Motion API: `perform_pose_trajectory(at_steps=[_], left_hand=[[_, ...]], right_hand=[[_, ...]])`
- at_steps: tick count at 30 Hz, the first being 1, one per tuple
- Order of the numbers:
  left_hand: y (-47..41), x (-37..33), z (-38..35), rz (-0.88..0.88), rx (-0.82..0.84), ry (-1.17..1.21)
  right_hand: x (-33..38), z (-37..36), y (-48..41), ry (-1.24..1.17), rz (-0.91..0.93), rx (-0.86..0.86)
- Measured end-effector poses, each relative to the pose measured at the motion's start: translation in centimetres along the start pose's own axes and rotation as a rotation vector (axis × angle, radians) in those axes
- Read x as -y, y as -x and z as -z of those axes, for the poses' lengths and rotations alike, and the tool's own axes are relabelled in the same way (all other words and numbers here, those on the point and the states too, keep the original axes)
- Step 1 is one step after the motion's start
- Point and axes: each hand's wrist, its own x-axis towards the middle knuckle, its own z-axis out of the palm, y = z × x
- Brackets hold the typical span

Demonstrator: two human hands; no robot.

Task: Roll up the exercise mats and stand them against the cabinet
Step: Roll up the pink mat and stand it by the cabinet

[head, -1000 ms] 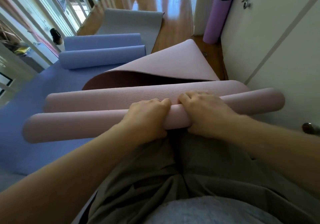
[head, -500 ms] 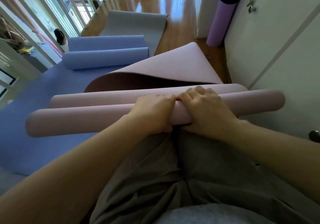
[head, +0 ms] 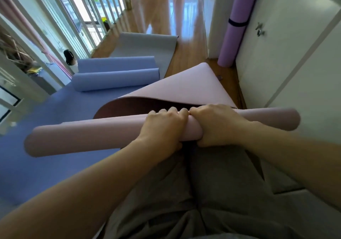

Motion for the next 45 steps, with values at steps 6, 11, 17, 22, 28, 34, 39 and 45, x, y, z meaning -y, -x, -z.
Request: perform_pose_trajectory(at_steps=[6,11,17,22,28,34,39,45], left_hand=[[3.9,-0.1,3.4,-0.073,-0.008,0.060],[5.9,-2.5,-1.6,-0.099,0.112,0.051],[4.0,-0.9,-1.5,-0.150,0.289,0.144],[2.3,-0.2,-0.5,-0.151,0.448,0.187],[3.9,-1.3,-1.6,-0.112,0.079,0.018],[1.2,0.6,-1.0,-0.123,0.339,0.157],[1.4,0.2,-1.0,-0.091,0.194,0.082],[0.5,0.6,-1.1,-0.090,0.242,0.122]], right_hand=[[2.1,3.3,3.0,0.009,0.076,0.079],[3.6,-2.3,5.4,-0.056,0.069,0.135],[2.7,-2.4,6.5,0.021,0.062,-0.004],[2.4,-3.8,5.8,0.060,0.068,-0.137],[0.6,-1.0,2.6,-0.192,0.036,0.256],[1.8,-4.2,4.1,0.052,0.077,-0.231],[0.2,-1.9,1.5,-0.153,0.043,0.087],[0.4,-3.4,2.3,0.031,0.017,-0.130]])
